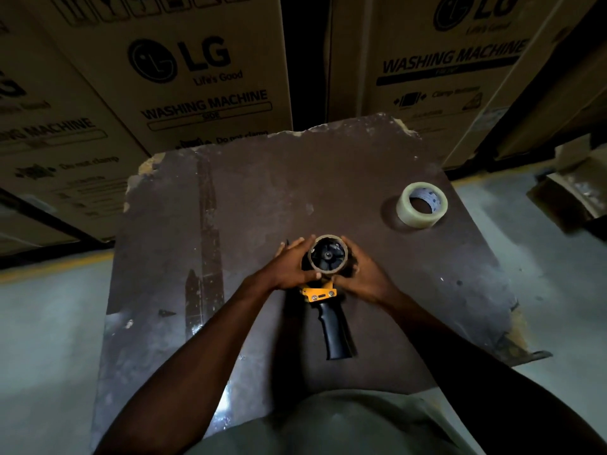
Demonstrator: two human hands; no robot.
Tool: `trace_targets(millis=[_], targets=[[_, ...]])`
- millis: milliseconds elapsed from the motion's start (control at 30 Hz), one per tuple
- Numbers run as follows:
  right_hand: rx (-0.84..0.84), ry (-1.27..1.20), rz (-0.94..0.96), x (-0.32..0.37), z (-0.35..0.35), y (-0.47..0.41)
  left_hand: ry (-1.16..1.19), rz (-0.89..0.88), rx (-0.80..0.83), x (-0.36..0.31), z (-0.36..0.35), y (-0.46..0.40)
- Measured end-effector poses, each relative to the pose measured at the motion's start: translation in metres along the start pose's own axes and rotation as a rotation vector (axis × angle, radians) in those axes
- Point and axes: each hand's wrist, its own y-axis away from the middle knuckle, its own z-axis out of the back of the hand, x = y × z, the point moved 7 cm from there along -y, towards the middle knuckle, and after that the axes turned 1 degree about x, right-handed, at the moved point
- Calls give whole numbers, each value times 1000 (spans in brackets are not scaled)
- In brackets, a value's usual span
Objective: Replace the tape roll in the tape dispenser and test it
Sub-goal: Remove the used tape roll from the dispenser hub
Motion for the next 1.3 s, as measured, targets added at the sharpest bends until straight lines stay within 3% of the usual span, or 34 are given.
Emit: trace_targets(millis=[200,433,900,1300], targets=[[29,147,43,-45,7,-24,3,1,-126,3,-4,-4],[-14,92,91,4,8,-7,86,-83,-201,6,-4,-6],[-17,94,119,15,11,-9,227,-222,-210,-9,8,7],[-29,58,120,13,13,-6,202,-220,-131,-15,7,6]])
